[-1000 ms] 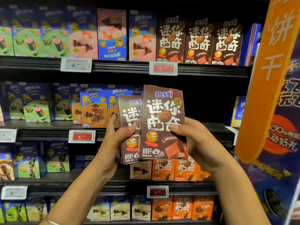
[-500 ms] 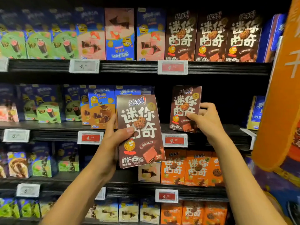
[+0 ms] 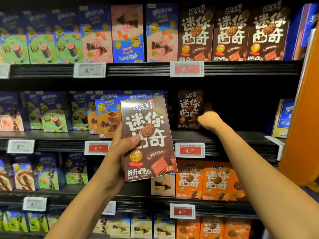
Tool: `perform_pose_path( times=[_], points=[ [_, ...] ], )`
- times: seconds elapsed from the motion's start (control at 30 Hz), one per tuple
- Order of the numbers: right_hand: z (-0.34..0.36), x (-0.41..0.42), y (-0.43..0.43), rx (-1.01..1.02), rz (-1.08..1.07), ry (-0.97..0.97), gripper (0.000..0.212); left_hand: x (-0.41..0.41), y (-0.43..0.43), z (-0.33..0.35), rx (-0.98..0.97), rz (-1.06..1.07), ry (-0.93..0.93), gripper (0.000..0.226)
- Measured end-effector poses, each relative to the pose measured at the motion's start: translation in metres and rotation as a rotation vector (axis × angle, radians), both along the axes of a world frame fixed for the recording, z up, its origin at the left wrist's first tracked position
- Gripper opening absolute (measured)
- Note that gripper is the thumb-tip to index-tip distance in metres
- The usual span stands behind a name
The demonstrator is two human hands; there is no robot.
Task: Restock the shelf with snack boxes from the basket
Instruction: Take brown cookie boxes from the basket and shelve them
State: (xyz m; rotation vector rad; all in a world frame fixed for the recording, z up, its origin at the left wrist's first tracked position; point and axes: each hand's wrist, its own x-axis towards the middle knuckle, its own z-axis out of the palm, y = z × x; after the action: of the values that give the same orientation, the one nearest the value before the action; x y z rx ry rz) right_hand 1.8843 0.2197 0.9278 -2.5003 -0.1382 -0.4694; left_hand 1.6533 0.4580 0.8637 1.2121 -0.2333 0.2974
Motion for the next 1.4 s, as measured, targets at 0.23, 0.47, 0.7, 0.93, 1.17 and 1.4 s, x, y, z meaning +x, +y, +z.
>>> perform_pose_path(
  times=[0.23, 0.47, 0.7, 0.93, 1.17, 1.4],
  points=[
    [0.004, 0.04, 0.015, 0.046, 0.079, -0.001, 0.083, 0.0, -0.007, 0.003, -0.008, -0.027, 0.009, 0.103],
    [0.004, 0.06, 0.024, 0.041, 0.133, -0.025, 0.07, -0.003, -0.016, 0.009, -0.022, -0.007, 0.034, 0.142],
    [0.003, 0.067, 0.028, 0.0, 0.141, -0.023, 0.063, -0.004, -0.019, 0.008, -0.022, -0.016, 0.027, 0.125],
    [0.003, 0.064, 0.028, 0.04, 0.178, -0.034, 0.057, -0.002, -0.019, 0.001, -0.037, -0.012, 0.032, 0.107],
    [0.002, 0.049, 0.019, 0.145, 0.244, 0.018, 0.065, -0.003, -0.023, 0.001, -0.01, -0.019, 0.057, 0.124],
    [0.003, -0.04, 0.009, 0.393, 0.192, -0.164, 0.029, 0.004, -0.03, -0.009, -0.022, -0.037, 0.029, 0.106]
  ],
)
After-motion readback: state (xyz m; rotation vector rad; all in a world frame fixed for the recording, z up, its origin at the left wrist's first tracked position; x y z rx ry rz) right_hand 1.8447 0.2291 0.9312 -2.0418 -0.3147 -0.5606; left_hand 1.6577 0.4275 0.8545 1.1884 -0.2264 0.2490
